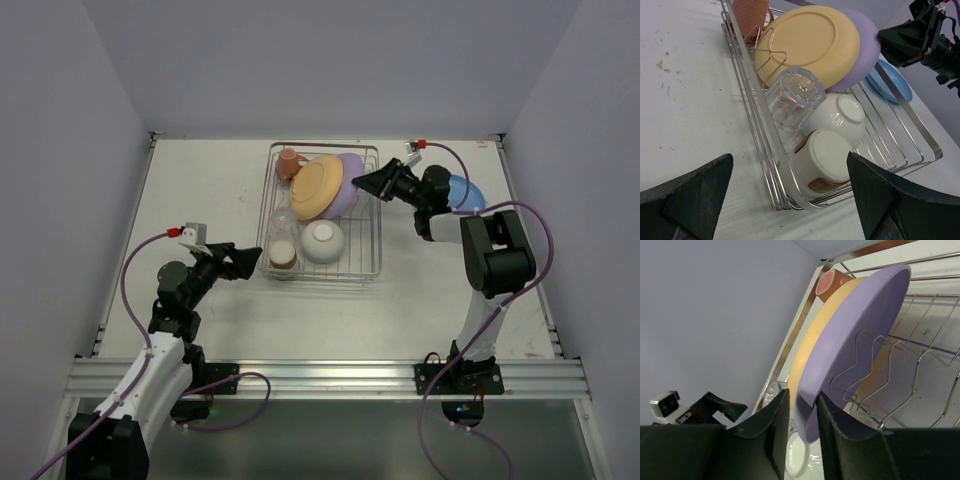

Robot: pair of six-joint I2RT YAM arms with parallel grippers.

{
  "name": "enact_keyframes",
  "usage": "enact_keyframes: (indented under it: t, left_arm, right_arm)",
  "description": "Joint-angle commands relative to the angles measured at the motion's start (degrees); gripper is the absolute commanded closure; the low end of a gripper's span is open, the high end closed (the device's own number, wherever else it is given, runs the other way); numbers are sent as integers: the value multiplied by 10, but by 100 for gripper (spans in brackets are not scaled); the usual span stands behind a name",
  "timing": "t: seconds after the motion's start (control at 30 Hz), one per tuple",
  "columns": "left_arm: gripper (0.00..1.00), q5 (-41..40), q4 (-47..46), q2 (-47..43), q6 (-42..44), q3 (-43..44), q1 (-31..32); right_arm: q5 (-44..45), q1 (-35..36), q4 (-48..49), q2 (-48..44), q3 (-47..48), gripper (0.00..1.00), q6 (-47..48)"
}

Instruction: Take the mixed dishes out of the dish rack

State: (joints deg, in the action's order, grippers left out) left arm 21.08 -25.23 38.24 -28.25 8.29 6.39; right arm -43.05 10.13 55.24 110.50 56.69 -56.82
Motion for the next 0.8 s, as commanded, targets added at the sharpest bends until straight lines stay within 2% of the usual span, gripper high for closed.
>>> enact_keyframes:
  t: [0.0, 0.17, 0.37, 0.77]
  left_arm:
    - [0, 11, -21, -6, 13, 1, -2]
    - [0, 10, -19, -9, 14, 1, -2]
    - [0, 13, -21, -11, 14, 1, -2]
    - [0, 12, -19, -12, 14, 3, -2]
  right_arm:
    - [-4, 2, 39, 3, 21, 71, -11]
    - [5, 1, 39, -8, 11, 80, -4]
    - [4, -1, 43, -10, 7, 98, -12]
    - [14, -12, 92, -35, -21, 100, -37]
